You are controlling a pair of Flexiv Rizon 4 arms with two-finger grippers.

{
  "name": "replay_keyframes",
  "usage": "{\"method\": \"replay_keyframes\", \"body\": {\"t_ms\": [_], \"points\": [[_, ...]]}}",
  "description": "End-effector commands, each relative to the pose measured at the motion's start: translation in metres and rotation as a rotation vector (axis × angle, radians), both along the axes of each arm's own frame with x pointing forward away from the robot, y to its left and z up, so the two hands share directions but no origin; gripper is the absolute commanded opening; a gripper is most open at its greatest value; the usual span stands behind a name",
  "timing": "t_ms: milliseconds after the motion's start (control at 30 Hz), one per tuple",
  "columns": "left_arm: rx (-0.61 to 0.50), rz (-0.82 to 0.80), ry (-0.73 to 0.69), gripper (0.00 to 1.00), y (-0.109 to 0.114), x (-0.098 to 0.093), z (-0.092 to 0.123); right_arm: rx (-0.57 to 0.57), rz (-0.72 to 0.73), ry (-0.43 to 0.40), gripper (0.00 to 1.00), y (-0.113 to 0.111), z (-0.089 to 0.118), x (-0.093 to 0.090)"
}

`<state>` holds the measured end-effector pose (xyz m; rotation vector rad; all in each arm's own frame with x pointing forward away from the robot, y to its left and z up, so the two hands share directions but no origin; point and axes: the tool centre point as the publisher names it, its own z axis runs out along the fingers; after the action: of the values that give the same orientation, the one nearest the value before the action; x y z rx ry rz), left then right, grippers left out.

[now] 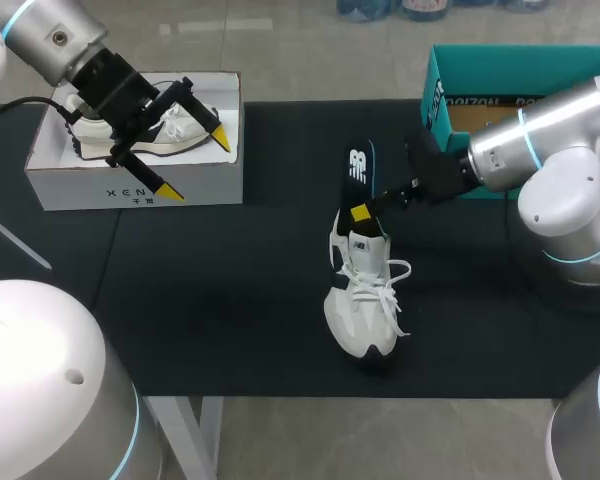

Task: Take the shoe out of the shoebox, open the shoe tongue, remove and reinsert the insole, then place the shoe into the shoebox

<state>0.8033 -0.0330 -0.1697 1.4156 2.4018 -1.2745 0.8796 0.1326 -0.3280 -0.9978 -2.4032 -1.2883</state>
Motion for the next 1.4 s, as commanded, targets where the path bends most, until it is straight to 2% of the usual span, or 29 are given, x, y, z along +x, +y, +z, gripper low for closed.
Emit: {"method": "replay_keyframes", "body": {"t_ms": [33,67,767,967,1267,1400], "points": [[0.003,0.0,-0.001,1.0,0.001,0.0,0.0,-0.011,0.005,0.003,0.2,0.007,-0.002,0.007],[0.003,0.0,-0.001,1.0,0.001,0.0,0.0,-0.011,0.003,0.003,0.0,0.007,-0.003,0.008],[0.003,0.0,-0.001,1.0,0.001,0.0,0.0,-0.004,-0.022,0.03,0.0,-0.006,-0.008,-0.001],[0.003,0.0,-0.001,1.0,0.001,0.0,0.0,0.003,-0.017,0.062,0.0,-0.005,-0.017,-0.015],[0.003,0.0,-0.001,1.0,0.001,0.0,0.0,0.016,-0.029,0.127,0.0,-0.004,-0.046,-0.039],[0.003,0.0,-0.001,1.0,0.001,0.0,0.0,0.017,-0.033,0.133,0.0,-0.002,-0.047,-0.04]]}}
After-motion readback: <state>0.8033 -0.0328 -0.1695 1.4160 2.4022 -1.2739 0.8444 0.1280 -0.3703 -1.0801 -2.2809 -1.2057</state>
